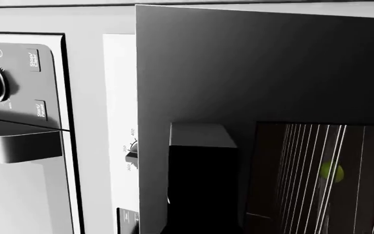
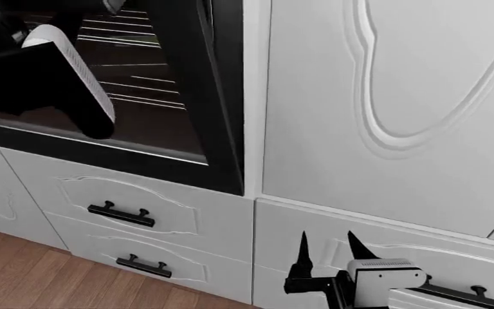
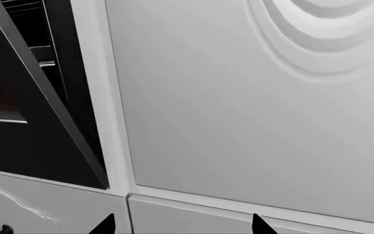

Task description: Open the oven door

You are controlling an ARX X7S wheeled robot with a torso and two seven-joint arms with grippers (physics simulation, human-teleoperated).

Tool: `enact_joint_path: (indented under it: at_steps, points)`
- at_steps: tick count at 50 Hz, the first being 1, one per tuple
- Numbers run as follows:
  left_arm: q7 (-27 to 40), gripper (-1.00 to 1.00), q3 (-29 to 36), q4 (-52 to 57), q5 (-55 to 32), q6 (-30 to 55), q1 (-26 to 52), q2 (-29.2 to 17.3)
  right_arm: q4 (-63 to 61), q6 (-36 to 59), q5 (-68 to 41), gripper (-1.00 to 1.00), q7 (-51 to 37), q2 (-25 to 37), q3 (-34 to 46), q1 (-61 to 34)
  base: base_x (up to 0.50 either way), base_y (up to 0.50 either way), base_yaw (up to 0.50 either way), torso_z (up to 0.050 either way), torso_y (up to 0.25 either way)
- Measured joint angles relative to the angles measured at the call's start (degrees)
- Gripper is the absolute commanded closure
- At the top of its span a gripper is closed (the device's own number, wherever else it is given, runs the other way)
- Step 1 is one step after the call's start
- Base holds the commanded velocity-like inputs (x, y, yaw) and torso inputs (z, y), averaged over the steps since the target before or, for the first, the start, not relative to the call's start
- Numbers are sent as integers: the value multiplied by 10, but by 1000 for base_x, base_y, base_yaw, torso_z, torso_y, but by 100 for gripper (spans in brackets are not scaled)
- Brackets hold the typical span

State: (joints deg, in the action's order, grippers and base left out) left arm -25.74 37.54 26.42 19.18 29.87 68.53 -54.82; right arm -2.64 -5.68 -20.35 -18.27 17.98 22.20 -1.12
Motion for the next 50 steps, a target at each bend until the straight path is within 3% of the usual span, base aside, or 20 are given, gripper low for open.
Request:
enact_joint_path:
  at_steps: [50]
  points:
    - [39, 100, -62, 108, -29, 23, -104, -82, 2, -1, -1, -100, -7, 4, 7, -2, 0, 0, 0, 2, 7]
